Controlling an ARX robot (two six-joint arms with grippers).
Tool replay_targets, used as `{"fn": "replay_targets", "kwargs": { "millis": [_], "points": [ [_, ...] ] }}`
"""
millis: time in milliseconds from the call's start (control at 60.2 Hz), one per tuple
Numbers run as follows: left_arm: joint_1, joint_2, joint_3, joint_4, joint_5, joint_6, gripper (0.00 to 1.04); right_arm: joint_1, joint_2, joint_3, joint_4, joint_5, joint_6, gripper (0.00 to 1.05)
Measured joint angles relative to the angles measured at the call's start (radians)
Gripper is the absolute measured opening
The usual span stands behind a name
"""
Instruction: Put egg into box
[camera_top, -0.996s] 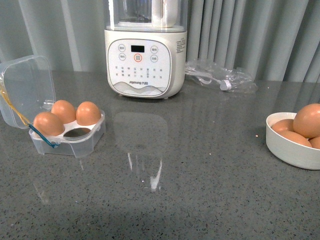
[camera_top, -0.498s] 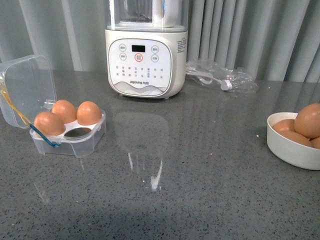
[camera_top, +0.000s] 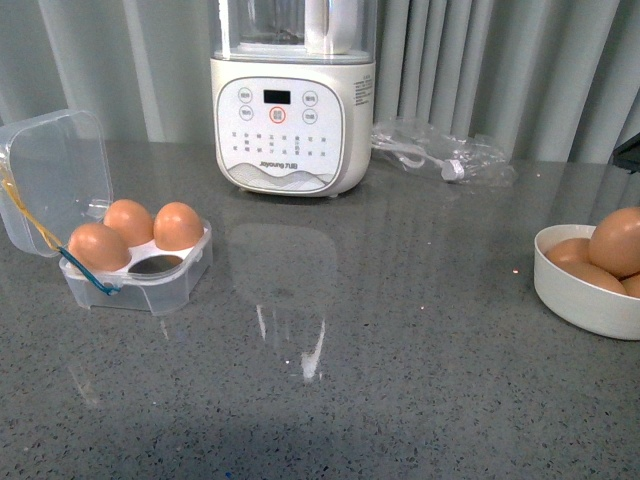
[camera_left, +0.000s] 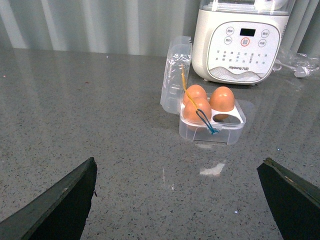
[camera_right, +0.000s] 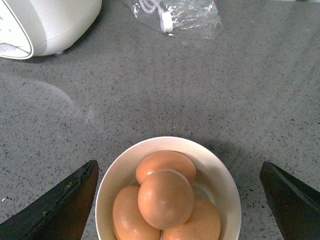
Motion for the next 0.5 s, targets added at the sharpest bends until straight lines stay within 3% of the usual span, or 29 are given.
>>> {"fn": "replay_targets", "kwargs": {
  "millis": [498],
  "points": [
    [0.000, 0.000, 0.000, 0.000, 0.000, 0.000, 0.98, 0.010, 0.113, 0.022, 0.006, -0.035, -0.009, 0.97]
  ]
}}
